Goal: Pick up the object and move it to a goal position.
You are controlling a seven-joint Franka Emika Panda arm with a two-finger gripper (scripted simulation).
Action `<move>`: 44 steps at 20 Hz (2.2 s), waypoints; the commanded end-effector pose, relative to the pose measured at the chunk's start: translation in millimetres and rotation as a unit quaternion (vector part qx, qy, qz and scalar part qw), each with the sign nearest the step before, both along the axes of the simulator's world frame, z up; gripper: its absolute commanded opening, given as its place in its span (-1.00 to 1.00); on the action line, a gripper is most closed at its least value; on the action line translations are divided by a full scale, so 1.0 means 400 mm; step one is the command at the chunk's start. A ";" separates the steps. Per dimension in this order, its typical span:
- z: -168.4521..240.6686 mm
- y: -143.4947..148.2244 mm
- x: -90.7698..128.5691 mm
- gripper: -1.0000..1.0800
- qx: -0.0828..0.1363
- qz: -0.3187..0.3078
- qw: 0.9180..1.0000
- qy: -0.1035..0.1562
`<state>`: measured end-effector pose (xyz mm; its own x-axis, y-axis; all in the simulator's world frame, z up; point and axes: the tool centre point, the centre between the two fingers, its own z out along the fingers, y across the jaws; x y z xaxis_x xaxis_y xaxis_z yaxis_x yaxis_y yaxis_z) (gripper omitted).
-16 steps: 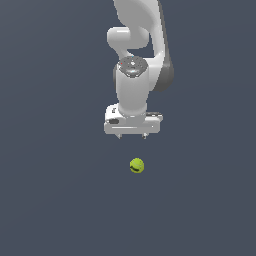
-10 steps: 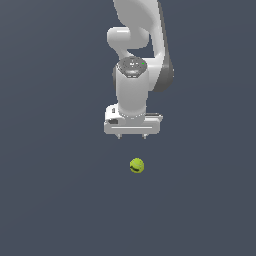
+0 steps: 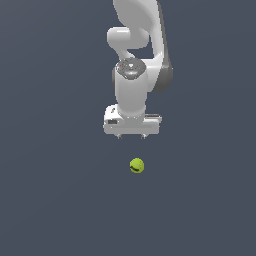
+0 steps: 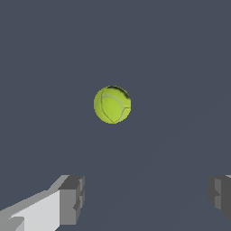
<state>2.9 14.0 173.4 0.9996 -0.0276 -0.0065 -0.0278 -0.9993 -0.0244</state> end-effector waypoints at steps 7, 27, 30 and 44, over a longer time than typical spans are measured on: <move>-0.041 0.014 0.040 0.92 -0.005 0.054 0.999 -0.001; -0.204 0.067 0.162 0.92 -0.011 0.236 0.972 -0.006; -0.204 0.067 0.161 0.92 -0.011 0.235 0.972 -0.005; -0.328 0.068 0.160 0.92 -0.011 0.238 0.971 -0.006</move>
